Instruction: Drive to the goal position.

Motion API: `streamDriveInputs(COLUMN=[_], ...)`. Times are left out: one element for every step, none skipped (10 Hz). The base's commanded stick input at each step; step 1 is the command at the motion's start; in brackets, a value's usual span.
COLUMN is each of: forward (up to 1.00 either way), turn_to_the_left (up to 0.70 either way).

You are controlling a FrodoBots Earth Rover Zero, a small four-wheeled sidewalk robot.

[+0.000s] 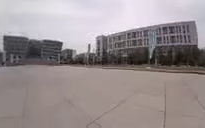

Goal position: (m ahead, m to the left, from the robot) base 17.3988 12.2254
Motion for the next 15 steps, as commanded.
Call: streamDriveInputs(forward=[0.0, 0.0, 0.0, 0.0, 0.32, 0.69, 0.7, 0.7, 0.7, 0.7, 0.7, 0.7, 0.7, 0.7, 0.7], turn_to_the_left=[0.7, 0.63, 0.28, 0.0, 0.01, 0.02, 0.01, 0.01, 0.01, 0.01, 0.01, 0.01, 0.01, 0.01, 0.01])
